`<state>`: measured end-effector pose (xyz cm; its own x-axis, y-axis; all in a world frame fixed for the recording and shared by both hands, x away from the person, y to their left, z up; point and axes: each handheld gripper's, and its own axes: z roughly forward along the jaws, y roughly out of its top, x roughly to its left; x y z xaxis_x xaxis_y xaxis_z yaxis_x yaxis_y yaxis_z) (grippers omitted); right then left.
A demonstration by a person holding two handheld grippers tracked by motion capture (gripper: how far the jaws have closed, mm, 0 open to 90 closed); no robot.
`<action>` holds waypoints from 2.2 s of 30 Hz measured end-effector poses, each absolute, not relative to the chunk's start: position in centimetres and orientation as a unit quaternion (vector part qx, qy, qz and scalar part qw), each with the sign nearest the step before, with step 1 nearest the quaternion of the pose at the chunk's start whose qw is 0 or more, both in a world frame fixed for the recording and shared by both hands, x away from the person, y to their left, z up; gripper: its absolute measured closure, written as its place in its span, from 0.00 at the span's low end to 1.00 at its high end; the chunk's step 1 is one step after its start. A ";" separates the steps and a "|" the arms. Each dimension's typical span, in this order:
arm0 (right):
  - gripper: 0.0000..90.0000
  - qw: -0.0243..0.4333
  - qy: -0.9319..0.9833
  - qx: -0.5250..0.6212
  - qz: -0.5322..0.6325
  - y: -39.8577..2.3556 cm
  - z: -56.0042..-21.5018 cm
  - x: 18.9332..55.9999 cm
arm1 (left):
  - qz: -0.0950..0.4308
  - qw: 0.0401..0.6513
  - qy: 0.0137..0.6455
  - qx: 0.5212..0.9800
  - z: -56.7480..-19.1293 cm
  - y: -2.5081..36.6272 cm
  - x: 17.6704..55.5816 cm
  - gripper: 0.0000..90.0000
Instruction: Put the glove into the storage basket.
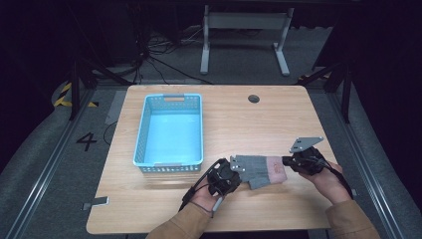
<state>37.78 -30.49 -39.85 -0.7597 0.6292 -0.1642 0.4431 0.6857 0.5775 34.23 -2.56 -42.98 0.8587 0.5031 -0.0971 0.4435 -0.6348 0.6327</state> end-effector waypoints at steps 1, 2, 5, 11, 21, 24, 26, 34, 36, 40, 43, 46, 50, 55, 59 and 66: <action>0.96 0.177 0.901 0.298 0.262 -30.5 -39.9 37.9 | 0.043 0.336 0.262 0.903 -43.0 -2.6 34.2 0.98; 0.96 0.177 0.900 0.299 0.263 -30.5 -40.0 38.0 | 0.041 0.336 0.263 0.903 -43.1 -2.7 34.2 0.98; 0.96 0.172 0.901 0.302 0.260 -30.5 -40.5 38.3 | 0.039 0.328 0.261 0.907 -43.4 -2.9 34.4 0.98; 0.96 0.162 0.903 0.307 0.253 -30.7 -41.6 38.9 | 0.033 0.322 0.266 0.908 -44.0 -3.0 34.8 0.97; 0.75 0.178 0.896 0.322 0.249 -32.0 -41.4 39.0 | 0.020 0.337 0.265 0.903 -43.5 -2.3 34.6 0.70; 0.73 0.185 0.888 0.333 0.257 -32.7 -40.8 38.7 | 0.026 0.353 0.269 0.896 -43.0 -2.0 34.5 0.65; 0.72 0.190 0.884 0.336 0.265 -33.1 -40.4 38.6 | 0.032 0.361 0.269 0.892 -42.5 -2.0 34.4 0.63; 0.66 0.182 0.865 0.367 0.290 -34.8 -39.6 38.3 | 0.057 0.381 0.266 0.884 -40.9 -2.4 34.3 0.55; 0.63 0.184 0.863 0.369 0.291 -34.9 -39.5 38.3 | 0.053 0.384 0.271 0.881 -40.8 -2.7 34.6 0.51; 0.61 0.184 0.860 0.373 0.296 -35.2 -39.3 38.1 | 0.057 0.391 0.278 0.875 -40.8 -3.5 35.0 0.45; 0.60 0.186 0.856 0.377 0.301 -35.5 -39.1 38.1 | 0.070 0.390 0.281 0.874 -40.9 -4.3 35.2 0.40; 0.59 0.188 0.854 0.377 0.306 -35.7 -38.9 38.0 | 0.073 0.392 0.284 0.872 -41.0 -4.9 35.4 0.37; 0.58 0.189 0.852 0.378 0.309 -35.8 -38.8 38.0 | 0.074 0.395 0.287 0.870 -41.1 -5.4 35.8 0.32; 0.58 0.189 0.850 0.379 0.313 -36.0 -38.7 38.0 | 0.061 0.400 0.291 0.867 -42.0 -6.2 36.7 0.24; 0.58 0.189 0.849 0.379 0.316 -36.0 -38.7 38.0 | 0.060 0.395 0.296 0.868 -42.7 -6.7 37.2 0.23; 0.57 0.186 0.849 0.379 0.319 -36.0 -38.7 38.0 | 0.041 0.394 0.293 0.870 -43.8 -7.3 37.9 0.21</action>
<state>38.02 -36.04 -38.70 -0.6441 0.7613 -0.0739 0.5240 0.5096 0.6825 37.91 -7.32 -43.80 0.8248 0.5425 -0.1594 0.4778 -0.5180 0.7095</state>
